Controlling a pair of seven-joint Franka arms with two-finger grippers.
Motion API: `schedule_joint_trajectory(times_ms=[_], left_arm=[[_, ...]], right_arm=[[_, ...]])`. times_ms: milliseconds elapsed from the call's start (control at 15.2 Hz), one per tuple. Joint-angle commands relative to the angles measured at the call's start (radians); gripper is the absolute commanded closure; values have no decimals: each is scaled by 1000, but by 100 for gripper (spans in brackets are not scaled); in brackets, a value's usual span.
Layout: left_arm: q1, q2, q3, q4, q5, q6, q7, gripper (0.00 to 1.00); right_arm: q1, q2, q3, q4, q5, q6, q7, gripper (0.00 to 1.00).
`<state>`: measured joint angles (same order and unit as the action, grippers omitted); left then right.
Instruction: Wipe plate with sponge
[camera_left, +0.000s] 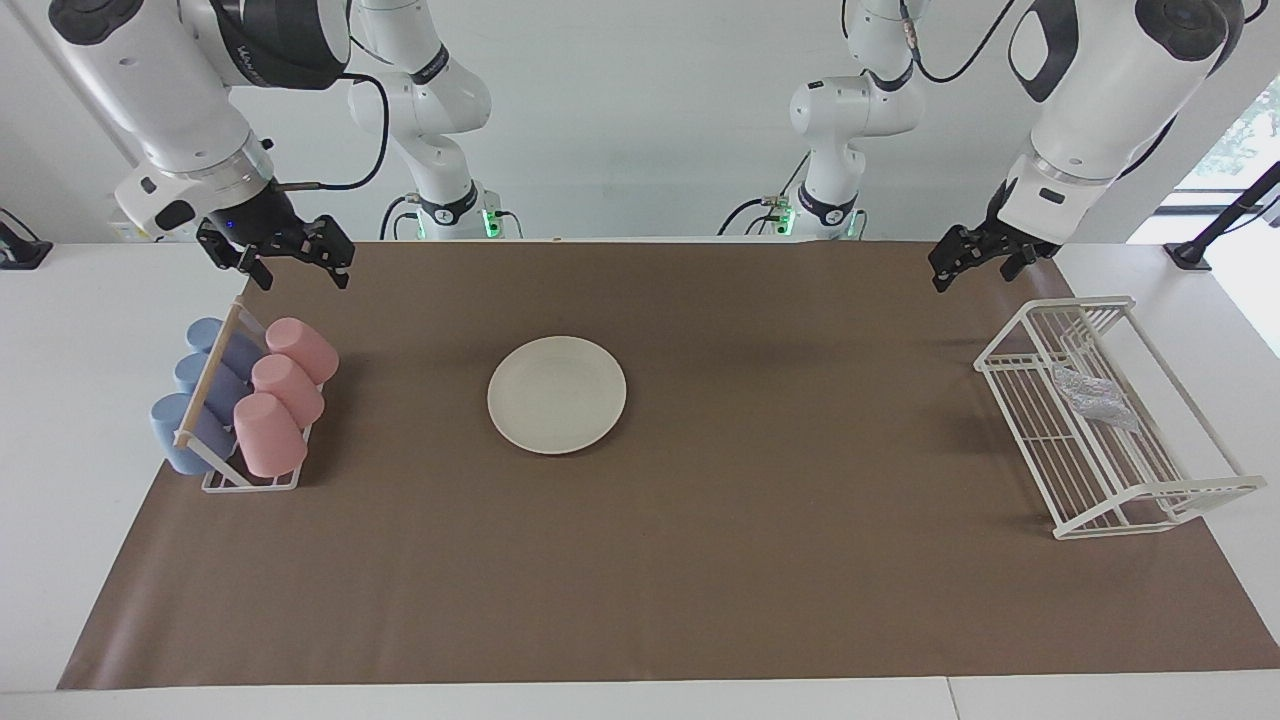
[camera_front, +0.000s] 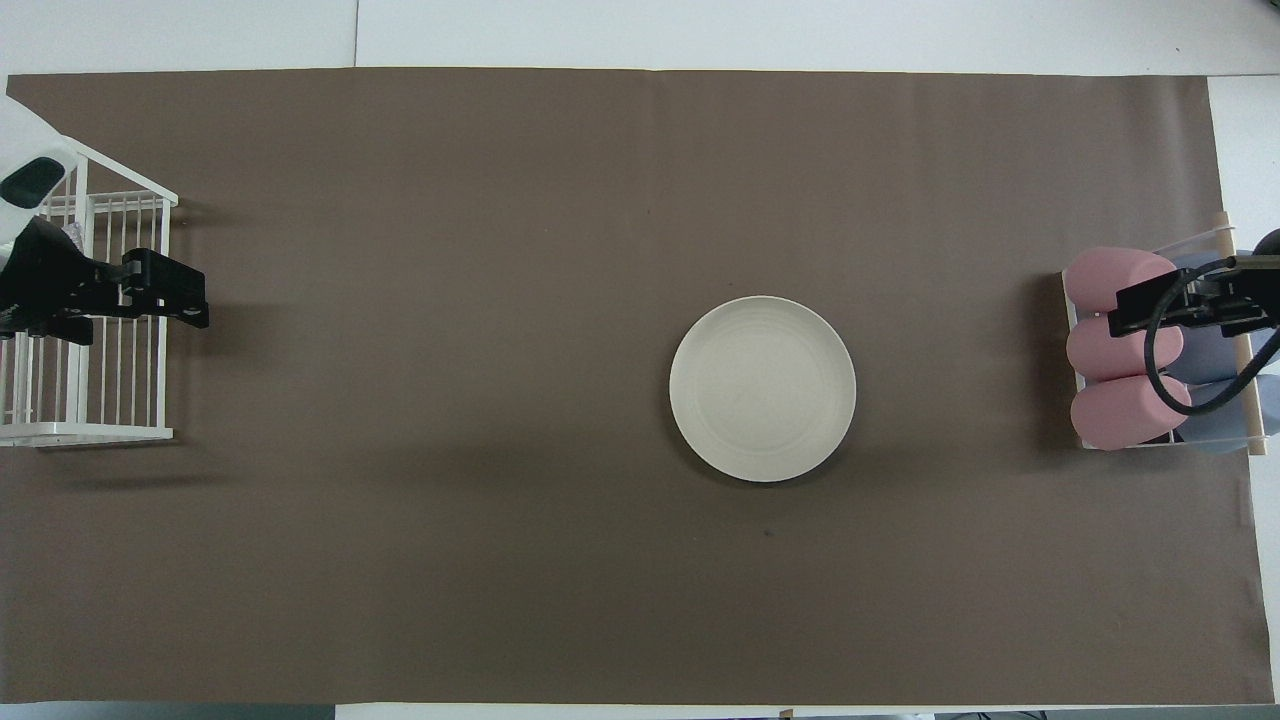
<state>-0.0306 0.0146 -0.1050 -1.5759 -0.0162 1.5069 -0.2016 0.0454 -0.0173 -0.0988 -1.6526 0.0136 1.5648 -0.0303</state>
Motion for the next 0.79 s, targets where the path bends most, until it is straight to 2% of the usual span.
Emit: schedule_joint_trajectory(times_ms=[0,724], left_arm=[[-3,-27,14,-20,-56,12,4,0],[1,-51,13,-35,-50,-11,11,0]], right_arm=[[-7,-7,4,-7,-4,-9,-22,0],[-7,-9,4,-7,-4,-9,-22,0]])
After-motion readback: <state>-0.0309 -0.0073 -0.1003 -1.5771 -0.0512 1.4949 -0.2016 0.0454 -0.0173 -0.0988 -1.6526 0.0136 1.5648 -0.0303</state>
